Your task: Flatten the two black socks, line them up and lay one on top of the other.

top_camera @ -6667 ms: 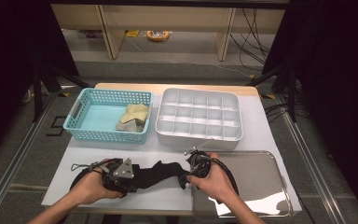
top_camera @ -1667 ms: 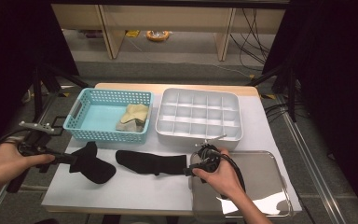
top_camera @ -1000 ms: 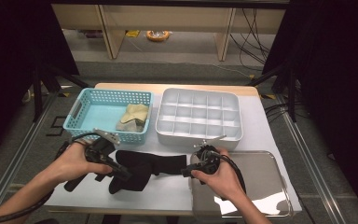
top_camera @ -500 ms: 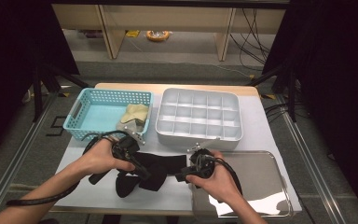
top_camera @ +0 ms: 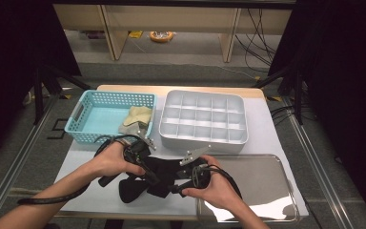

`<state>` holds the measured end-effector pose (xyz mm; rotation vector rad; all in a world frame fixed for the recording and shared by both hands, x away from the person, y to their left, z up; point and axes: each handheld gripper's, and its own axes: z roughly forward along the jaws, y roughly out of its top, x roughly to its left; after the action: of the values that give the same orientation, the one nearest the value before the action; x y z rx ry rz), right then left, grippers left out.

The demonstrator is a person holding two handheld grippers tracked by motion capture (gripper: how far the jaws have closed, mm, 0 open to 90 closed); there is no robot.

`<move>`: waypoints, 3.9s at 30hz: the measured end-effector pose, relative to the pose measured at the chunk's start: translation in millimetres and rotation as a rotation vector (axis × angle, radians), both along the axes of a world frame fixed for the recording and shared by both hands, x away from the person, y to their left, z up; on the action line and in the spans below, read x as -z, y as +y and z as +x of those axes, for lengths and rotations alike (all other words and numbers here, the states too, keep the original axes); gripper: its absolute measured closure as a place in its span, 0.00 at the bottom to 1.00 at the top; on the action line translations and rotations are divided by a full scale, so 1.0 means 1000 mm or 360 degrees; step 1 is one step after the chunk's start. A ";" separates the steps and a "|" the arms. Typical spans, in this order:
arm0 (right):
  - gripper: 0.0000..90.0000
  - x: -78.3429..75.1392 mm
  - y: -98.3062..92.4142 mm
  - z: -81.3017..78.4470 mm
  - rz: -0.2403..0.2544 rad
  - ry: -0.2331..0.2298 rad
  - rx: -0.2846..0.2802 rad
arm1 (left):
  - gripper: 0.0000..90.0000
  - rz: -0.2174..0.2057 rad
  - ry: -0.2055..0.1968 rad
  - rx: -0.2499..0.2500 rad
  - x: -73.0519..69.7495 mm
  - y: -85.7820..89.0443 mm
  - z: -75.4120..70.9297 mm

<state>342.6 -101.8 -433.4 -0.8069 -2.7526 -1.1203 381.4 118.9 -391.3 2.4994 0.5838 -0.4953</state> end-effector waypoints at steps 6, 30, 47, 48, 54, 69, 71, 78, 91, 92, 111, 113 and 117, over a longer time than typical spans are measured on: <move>0.35 0.003 0.007 0.000 0.0003 -0.0071 -0.0107 | 0.95 -0.0045 0.0028 -0.0030 0.002 -0.009 -0.005; 0.94 0.008 -0.005 0.001 -0.0105 0.0167 -0.0020 | 0.62 -0.0143 -0.0273 0.0028 0.003 -0.008 -0.015; 0.94 0.009 -0.008 0.002 -0.0121 0.0258 0.0038 | 0.34 0.0078 -0.0717 0.0018 0.058 0.048 -0.061; 0.94 0.008 -0.008 0.002 -0.0124 0.0267 0.0047 | 0.34 0.0084 -0.0729 0.0030 0.061 0.048 -0.063; 0.94 0.007 -0.007 0.002 -0.0122 0.0274 0.0053 | 0.39 0.0170 -0.0858 0.0085 0.075 0.044 -0.066; 0.94 0.006 -0.011 0.000 -0.0097 0.0329 0.0039 | 0.94 0.0116 -0.0709 -0.0064 0.079 0.054 -0.050; 0.94 0.006 -0.011 -0.001 -0.0099 0.0358 0.0054 | 0.96 0.0118 -0.0671 -0.0071 0.076 0.056 -0.050; 0.94 0.004 -0.016 -0.008 -0.0026 0.0463 -0.0025 | 0.96 0.0089 -0.0516 -0.0047 0.041 0.067 -0.059; 0.90 0.016 -0.017 0.002 -0.0005 0.0716 0.0036 | 0.91 0.0298 -0.0343 -0.0027 0.029 0.059 -0.024; 0.89 0.017 -0.018 0.003 0.0003 0.0720 0.0053 | 0.90 0.0306 -0.0361 -0.0043 0.029 0.057 -0.018; 0.63 0.008 -0.026 0.021 0.0026 0.0387 0.0513 | 0.76 0.0290 -0.0526 -0.0259 0.040 0.057 0.010; 0.62 0.004 -0.030 0.023 0.0079 0.0393 0.0597 | 0.73 0.0228 -0.0560 -0.0375 0.037 0.066 0.012; 0.62 0.003 -0.041 0.026 0.0094 0.0336 0.0706 | 0.62 0.0240 -0.0614 -0.0549 0.034 0.094 0.022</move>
<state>369.0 -142.4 -436.0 -1.4819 -2.4188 -1.0902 403.6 213.0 -425.0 2.4643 0.8938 0.1632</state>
